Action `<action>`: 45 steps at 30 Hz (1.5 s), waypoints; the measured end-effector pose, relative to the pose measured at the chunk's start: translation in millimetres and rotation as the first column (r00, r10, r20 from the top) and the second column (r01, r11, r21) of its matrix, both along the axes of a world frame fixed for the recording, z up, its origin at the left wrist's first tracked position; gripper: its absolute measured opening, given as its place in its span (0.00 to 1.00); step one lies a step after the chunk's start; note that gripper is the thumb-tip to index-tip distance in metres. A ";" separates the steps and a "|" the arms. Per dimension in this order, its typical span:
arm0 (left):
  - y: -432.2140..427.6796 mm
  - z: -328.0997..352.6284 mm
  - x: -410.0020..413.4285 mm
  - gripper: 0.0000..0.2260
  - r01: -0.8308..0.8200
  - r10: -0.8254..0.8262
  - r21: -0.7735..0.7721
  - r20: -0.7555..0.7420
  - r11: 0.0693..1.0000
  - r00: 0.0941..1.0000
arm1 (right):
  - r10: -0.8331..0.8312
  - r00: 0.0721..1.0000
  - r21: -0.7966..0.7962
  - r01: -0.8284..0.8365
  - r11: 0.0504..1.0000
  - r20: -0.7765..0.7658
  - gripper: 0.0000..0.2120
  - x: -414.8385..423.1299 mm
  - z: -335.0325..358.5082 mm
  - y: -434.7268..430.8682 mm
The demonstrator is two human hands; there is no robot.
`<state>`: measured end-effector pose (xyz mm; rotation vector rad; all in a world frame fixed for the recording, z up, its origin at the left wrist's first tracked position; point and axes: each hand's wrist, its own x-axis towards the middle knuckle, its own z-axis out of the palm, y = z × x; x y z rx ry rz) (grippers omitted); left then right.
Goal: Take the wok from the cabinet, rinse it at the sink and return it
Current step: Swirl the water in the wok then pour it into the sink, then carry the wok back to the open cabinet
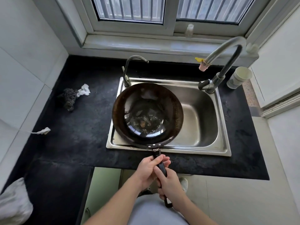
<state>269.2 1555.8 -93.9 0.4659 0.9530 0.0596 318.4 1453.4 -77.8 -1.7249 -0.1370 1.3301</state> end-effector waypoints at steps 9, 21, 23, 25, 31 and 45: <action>-10.1 10.5 6.4 0.12 -0.065 0.063 0.073 0.031 0.995 0.998 | 0.136 0.973 0.013 -0.141 0.990 0.189 0.14 15.3 8.7 -9.3; -71.7 38.3 32.5 0.06 -0.357 0.351 0.136 0.063 0.924 0.934 | 0.404 0.866 0.070 -0.441 0.895 0.296 0.17 66.6 27.1 -48.3; -87.9 40.7 37.6 0.06 -0.426 0.421 0.144 0.069 0.893 0.905 | 0.451 0.846 0.083 -0.490 0.868 0.284 0.16 76.0 25.8 -58.9; -104.7 40.7 39.2 0.06 -0.516 0.509 0.124 0.086 0.848 0.857 | 0.500 0.814 0.092 -0.545 0.833 0.295 0.14 82.1 22.6 -69.7; -153.7 44.4 20.9 0.06 -0.724 0.716 0.134 0.108 0.677 0.690 | 0.656 0.708 0.141 -0.700 0.700 0.259 0.14 71.6 31.9 -94.9; -291.7 36.9 -80.1 0.07 -0.983 0.981 0.126 0.129 0.131 0.148 | 0.948 0.257 0.172 -0.959 0.226 0.187 0.14 -23.1 26.7 -172.6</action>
